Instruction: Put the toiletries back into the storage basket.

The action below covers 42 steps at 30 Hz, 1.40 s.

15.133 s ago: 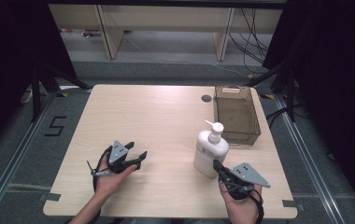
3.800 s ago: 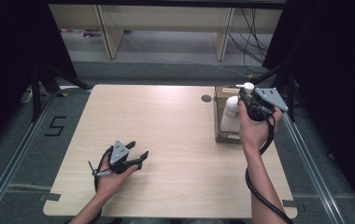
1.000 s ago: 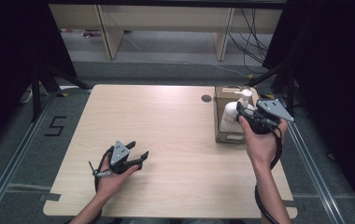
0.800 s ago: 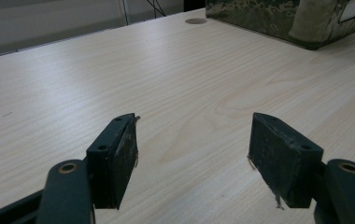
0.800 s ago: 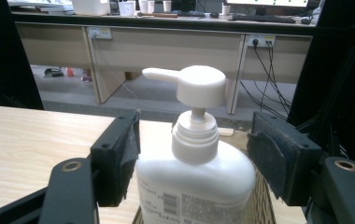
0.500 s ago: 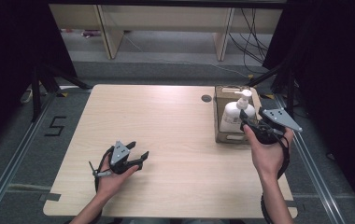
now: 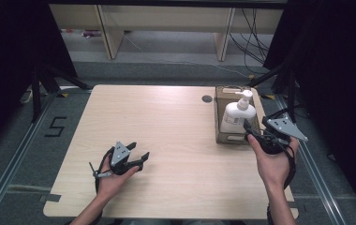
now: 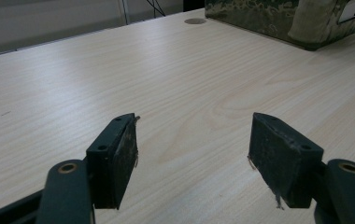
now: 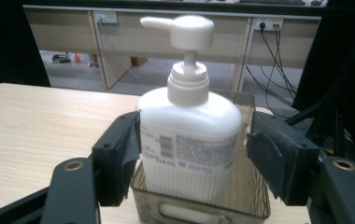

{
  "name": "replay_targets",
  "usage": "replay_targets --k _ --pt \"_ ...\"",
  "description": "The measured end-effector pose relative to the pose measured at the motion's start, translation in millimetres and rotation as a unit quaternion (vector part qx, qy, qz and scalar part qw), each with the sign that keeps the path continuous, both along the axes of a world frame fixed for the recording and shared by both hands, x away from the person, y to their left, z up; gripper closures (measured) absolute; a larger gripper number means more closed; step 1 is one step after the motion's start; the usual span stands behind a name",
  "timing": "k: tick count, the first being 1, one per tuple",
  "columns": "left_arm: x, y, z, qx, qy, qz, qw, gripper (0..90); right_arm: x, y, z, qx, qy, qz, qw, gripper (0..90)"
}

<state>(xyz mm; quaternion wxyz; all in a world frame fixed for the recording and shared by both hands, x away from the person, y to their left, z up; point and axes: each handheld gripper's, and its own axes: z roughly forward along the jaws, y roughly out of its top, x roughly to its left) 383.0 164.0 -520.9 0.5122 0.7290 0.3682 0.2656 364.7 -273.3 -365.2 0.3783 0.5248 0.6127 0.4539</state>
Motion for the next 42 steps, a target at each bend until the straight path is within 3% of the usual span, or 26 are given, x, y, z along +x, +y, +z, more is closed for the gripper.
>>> replay_targets --k 3,6,7,8,10,14,17,18,21,22,23,24,25,31,32,33,34,35,36,42 --pt "-0.1 0.0 0.1 0.001 0.000 0.000 1.0000 31.8 -2.2 -3.5 -5.1 -0.005 -0.001 0.002 1.0000 35.6" --pt "-0.1 0.0 0.1 0.001 0.000 0.000 1.0000 31.8 -5.8 -4.4 -9.3 0.000 0.008 0.000 1.0000 35.6" --pt "-0.2 -0.1 0.2 0.002 0.001 0.000 1.0000 31.8 -7.0 -5.9 -11.5 -0.010 0.009 0.001 0.9999 35.6" --pt "-0.2 -0.2 0.0 0.001 -0.001 0.000 1.0000 31.8 -9.3 -5.2 -12.9 -0.002 0.017 -0.002 0.9998 35.6" --pt "-0.3 -0.3 0.0 0.001 0.000 0.000 1.0000 31.8 -11.4 -7.5 -16.4 -0.011 0.021 0.001 0.9997 35.6" --pt "-0.4 -0.5 0.0 0.001 0.000 0.000 1.0000 31.8 -15.7 -7.4 -23.8 0.001 0.024 0.000 0.9997 35.5" --pt "-0.5 -0.4 0.0 0.002 0.000 0.000 1.0000 31.8 -18.6 -10.6 -28.5 -0.015 0.027 0.003 0.9995 35.4" --pt "-0.6 -0.5 0.0 0.001 0.000 0.000 1.0000 31.8 -20.4 -9.7 -29.4 -0.004 0.037 0.004 0.9993 35.4" --pt "-0.6 -0.6 0.0 0.001 0.000 0.000 1.0000 31.8 -23.3 -9.3 -34.9 0.002 0.034 0.001 0.9994 35.4" --pt "-0.6 -0.6 0.0 0.002 -0.001 0.000 1.0000 31.8 -22.8 -10.5 -37.3 0.002 0.031 0.012 0.9994 35.4" --pt "-0.7 -0.6 0.0 0.001 0.000 0.000 1.0000 31.8 -25.3 -11.1 -38.2 -0.007 0.040 0.004 0.9992 35.4" --pt "-0.7 -0.9 -0.1 0.000 0.000 0.000 1.0000 31.8 -24.8 -11.6 -40.7 -0.004 0.034 0.011 0.9994 35.4" --pt "-0.7 -0.9 -0.1 0.000 0.000 0.000 1.0000 31.7 -26.5 -11.7 -41.7 0.000 0.043 0.009 0.9991 35.3" --pt "-0.8 -1.0 -0.2 -0.001 -0.001 0.000 1.0000 31.8 -29.3 -16.4 -53.3 -0.009 0.043 0.013 0.9990 35.0" --pt "-0.8 -0.9 -0.1 0.000 -0.001 0.000 1.0000 31.8 -31.2 -14.9 -54.7 0.005 0.055 0.008 0.9984 35.0" --pt "-0.8 -0.9 -0.1 0.000 -0.001 0.000 1.0000 31.8 -31.4 -15.2 -57.7 0.009 0.052 0.010 0.9985 34.9" --pt "-0.8 -0.9 -0.1 0.000 -0.001 0.000 1.0000 31.8 -30.9 -18.0 -60.0 -0.006 0.051 0.015 0.9986 34.8" --pt "-0.8 -1.0 -0.1 0.000 -0.001 0.000 1.0000 31.8 -32.5 -17.7 -61.3 0.001 0.058 0.011 0.9983 34.7" --pt "-0.8 -0.9 -0.1 0.000 -0.001 0.000 1.0000 31.7 -32.3 -17.2 -65.1 0.012 0.050 0.011 0.9986 34.6" --pt "-0.7 -1.2 -0.3 -0.001 -0.001 -0.001 1.0000 31.8 -35.9 -20.8 -77.0 0.015 0.059 0.007 0.9982 34.5"
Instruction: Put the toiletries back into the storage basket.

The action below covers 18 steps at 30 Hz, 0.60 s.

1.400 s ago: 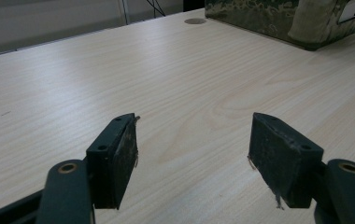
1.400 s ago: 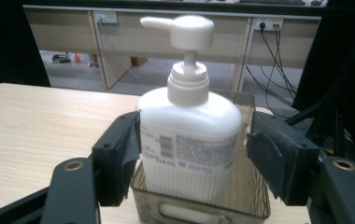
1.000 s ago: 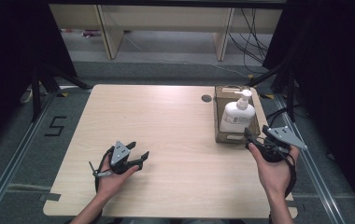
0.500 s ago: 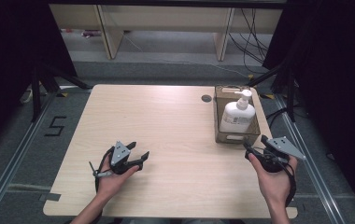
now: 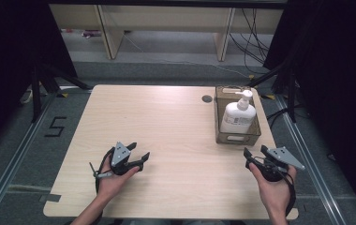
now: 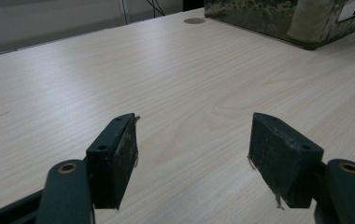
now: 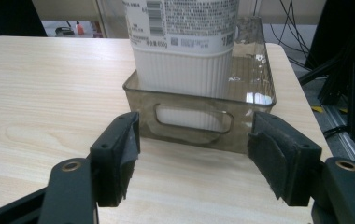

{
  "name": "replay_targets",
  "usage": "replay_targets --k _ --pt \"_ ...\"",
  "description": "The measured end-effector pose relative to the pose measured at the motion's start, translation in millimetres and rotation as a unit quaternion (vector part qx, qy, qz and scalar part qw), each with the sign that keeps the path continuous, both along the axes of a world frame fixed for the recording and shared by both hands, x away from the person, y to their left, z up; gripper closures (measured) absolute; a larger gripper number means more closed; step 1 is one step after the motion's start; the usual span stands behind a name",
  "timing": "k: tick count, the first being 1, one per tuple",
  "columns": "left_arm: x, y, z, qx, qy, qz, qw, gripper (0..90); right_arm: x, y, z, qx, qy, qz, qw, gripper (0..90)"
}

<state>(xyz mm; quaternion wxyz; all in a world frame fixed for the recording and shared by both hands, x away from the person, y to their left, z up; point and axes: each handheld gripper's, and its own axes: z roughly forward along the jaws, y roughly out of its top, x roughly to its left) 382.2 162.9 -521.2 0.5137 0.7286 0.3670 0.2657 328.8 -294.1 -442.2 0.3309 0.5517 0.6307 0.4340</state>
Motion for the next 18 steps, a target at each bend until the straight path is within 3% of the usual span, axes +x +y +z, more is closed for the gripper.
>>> replay_targets --k 1,2,7,10,12,14,17,18 --pt "-0.4 0.0 0.2 0.002 0.001 0.001 1.0000 31.7 -0.9 0.9 -1.8 0.010 0.003 0.001 0.9999 34.6" --pt "-0.3 0.0 0.2 0.002 0.001 0.001 1.0000 31.7 -0.6 -2.4 -3.6 -0.010 -0.001 0.007 0.9999 34.6" --pt "-0.3 0.0 0.2 0.001 0.002 0.001 1.0000 31.7 -2.8 -3.1 -15.1 -0.002 0.008 0.007 0.9999 34.7" --pt "-0.4 -0.1 0.2 0.001 0.002 0.001 1.0000 31.7 -3.7 -3.7 -21.9 0.007 0.004 0.004 1.0000 34.9" --pt "-0.4 -0.2 0.2 0.001 0.002 0.001 1.0000 31.7 -4.0 -6.3 -26.2 -0.007 -0.002 0.004 1.0000 35.2" --pt "-0.5 -0.2 0.2 0.001 0.002 0.001 1.0000 31.7 -4.9 -6.0 -30.3 0.005 0.003 0.004 1.0000 35.3" --pt "-0.5 -0.3 0.2 0.001 0.002 0.001 1.0000 31.6 -6.2 -8.7 -35.4 -0.006 0.002 0.003 1.0000 35.5" --pt "-0.5 -0.3 0.2 0.001 0.002 0.001 1.0000 31.6 -5.4 -9.4 -38.7 -0.007 -0.010 0.005 0.9999 35.5"
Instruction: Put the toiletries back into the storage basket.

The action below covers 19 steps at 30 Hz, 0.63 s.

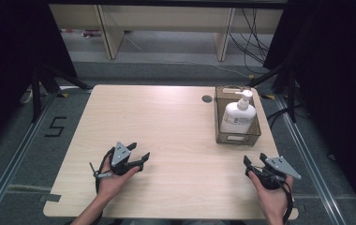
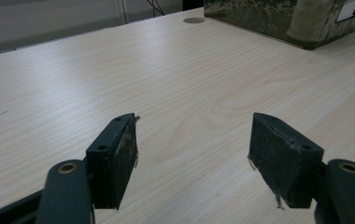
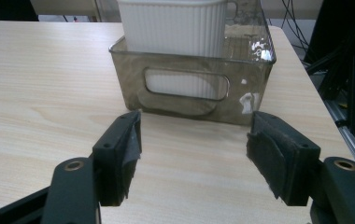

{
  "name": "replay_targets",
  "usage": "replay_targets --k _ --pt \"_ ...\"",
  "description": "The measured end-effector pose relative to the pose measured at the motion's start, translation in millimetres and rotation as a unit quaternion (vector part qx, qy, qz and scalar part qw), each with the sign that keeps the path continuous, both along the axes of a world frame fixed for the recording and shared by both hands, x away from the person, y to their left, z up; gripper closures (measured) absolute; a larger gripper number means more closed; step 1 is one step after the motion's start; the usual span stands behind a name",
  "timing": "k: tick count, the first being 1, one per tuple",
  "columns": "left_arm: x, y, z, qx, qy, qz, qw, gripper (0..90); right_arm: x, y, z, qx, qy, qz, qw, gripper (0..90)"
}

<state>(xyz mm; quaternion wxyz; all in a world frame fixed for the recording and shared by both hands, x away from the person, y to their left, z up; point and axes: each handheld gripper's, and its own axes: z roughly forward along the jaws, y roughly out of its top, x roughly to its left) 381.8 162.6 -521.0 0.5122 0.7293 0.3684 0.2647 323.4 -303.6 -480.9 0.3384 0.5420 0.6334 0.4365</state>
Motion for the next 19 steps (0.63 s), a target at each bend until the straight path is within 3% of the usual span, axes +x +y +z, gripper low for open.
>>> replay_targets --k 1,2,4,6,7,9,10,11,13,15,19 --pt "0.0 0.1 0.0 0.000 0.000 0.000 1.0000 31.7 -2.0 2.1 -1.5 0.013 0.011 -0.009 0.9998 35.6" --pt "0.0 0.1 0.0 0.000 0.000 0.000 1.0000 31.7 -0.7 -1.2 -4.0 -0.001 0.003 0.003 1.0000 35.6" --pt "0.0 0.1 0.0 0.000 0.000 0.000 1.0000 31.6 -2.6 -0.2 -5.4 0.009 0.011 -0.002 0.9999 35.7" --pt "-0.1 0.0 0.0 0.000 0.000 0.000 1.0000 31.7 -1.8 -1.3 -8.3 0.003 -0.004 -0.003 1.0000 35.8" --pt "-0.1 0.0 0.0 0.001 0.000 0.000 1.0000 31.6 -3.4 0.0 -8.9 0.010 0.004 -0.010 0.9999 35.8" --pt "0.0 0.0 0.1 0.002 0.000 -0.001 1.0000 31.7 -2.2 -1.1 -11.6 0.009 -0.007 -0.002 0.9999 35.8" --pt "0.0 0.0 0.1 0.001 0.000 0.000 1.0000 31.6 -6.0 0.3 -10.5 0.014 0.011 -0.013 0.9998 35.8" --pt "0.1 0.0 0.0 0.001 0.001 0.000 1.0000 31.6 -3.8 -1.3 -12.6 -0.001 -0.009 -0.008 0.9999 35.9" --pt "0.2 0.1 0.0 0.000 0.001 0.000 1.0000 31.6 -4.1 -0.1 -13.5 0.009 -0.007 -0.002 0.9999 35.9" --pt "0.3 0.1 0.0 0.000 0.002 0.000 1.0000 31.6 -4.6 -0.3 -12.8 -0.002 -0.003 -0.003 1.0000 35.8" --pt "0.5 0.2 0.1 0.000 0.002 0.000 1.0000 31.6 -5.8 1.1 -12.0 0.001 0.003 -0.010 0.9999 35.6"
